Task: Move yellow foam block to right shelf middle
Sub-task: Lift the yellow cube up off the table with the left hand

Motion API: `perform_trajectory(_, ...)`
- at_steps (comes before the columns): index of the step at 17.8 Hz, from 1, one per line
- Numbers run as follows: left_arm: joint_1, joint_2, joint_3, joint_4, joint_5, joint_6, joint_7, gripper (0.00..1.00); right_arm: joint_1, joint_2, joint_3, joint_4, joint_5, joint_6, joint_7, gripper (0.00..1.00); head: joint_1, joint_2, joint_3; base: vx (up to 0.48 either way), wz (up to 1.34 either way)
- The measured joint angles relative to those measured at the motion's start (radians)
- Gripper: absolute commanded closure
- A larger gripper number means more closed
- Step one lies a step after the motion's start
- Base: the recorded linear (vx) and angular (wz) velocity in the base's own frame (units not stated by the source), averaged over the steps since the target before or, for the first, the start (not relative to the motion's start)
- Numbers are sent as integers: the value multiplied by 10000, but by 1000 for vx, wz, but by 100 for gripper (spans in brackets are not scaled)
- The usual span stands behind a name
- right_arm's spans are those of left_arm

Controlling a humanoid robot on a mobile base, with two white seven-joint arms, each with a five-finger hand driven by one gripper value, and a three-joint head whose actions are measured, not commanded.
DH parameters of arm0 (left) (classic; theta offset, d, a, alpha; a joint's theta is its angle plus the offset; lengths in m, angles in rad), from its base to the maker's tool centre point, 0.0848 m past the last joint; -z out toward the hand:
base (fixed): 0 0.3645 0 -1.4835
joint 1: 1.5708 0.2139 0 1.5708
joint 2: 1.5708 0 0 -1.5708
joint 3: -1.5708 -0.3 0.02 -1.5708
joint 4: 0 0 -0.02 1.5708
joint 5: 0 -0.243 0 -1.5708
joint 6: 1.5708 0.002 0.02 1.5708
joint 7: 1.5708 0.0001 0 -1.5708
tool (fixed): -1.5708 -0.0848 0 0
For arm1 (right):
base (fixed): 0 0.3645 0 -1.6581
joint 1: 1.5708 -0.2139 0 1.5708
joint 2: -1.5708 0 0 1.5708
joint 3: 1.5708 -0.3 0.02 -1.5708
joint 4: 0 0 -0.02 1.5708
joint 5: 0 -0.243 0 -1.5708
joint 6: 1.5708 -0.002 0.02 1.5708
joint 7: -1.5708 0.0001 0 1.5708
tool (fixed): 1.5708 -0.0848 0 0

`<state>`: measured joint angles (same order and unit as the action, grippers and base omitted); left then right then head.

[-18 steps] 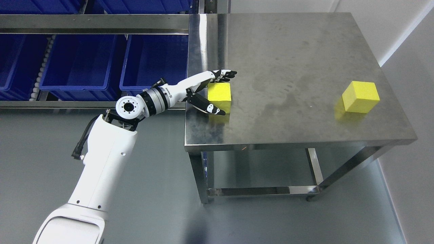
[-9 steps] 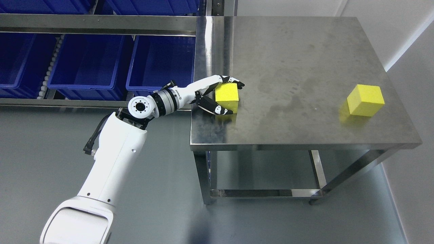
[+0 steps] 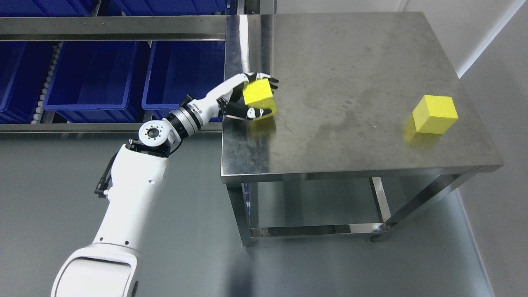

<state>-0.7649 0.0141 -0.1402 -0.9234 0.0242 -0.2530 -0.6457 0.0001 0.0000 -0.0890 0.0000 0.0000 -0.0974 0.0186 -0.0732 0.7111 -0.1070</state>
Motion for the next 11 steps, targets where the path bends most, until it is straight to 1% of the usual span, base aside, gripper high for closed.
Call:
perform_trajectory(2, -21, -24, 261, -214, 643, -429, 1517, 71, 0, 0, 0, 0, 0, -1, 0, 0, 0, 0, 0, 13, -10)
perform_trajectory(6, -39, -58, 617, -746, 1306, -861, 4659, 70, -1, 0, 0, 0, 0, -1, 0, 0, 0, 0, 0, -2, 40)
perform_trajectory(8, -8, -73, 750, -1039, 1492, -1120, 5585, 70, -1, 0, 0, 0, 0, -1, 0, 0, 0, 0, 0, 0, 0)
perform_trajectory(11, 292, -91, 770, -1406, 1675, -1668, 6125, 70, -1, 0, 0, 0, 0, -1, 0, 0, 0, 0, 0, 0, 0)
